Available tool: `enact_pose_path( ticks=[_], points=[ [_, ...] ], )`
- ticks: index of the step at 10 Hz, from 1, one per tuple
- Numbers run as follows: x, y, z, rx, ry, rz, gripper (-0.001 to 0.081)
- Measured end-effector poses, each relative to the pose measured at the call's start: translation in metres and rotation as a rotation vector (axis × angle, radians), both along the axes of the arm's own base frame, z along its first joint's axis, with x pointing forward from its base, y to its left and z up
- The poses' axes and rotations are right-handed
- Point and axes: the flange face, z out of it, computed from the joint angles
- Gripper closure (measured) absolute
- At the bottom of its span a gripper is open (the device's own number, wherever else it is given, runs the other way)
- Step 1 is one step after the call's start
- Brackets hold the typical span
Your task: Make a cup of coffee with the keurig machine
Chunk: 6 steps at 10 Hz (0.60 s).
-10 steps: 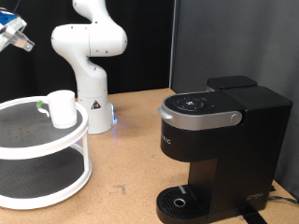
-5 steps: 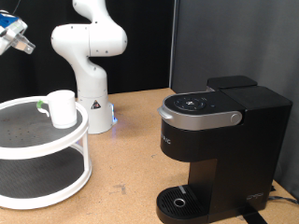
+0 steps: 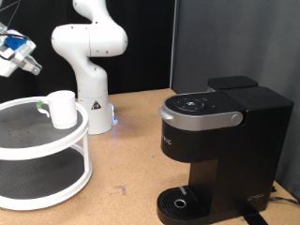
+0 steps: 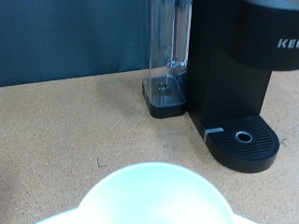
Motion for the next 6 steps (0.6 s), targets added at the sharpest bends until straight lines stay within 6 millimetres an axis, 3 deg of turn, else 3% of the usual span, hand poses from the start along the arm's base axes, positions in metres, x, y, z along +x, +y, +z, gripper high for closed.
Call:
enact_pose_path(
  ticks=[3, 4, 5, 6],
  points=[
    [0.000, 0.004, -0.020, -0.035, 0.011, -0.007, 0.0796],
    [0.000, 0.003, -0.025, -0.055, 0.011, -0.019, 0.0637],
    [0.001, 0.003, -0.030, -0.072, 0.008, -0.035, 0.0637],
    [0.001, 0.004, -0.034, -0.084, 0.006, -0.046, 0.0429]
  ],
)
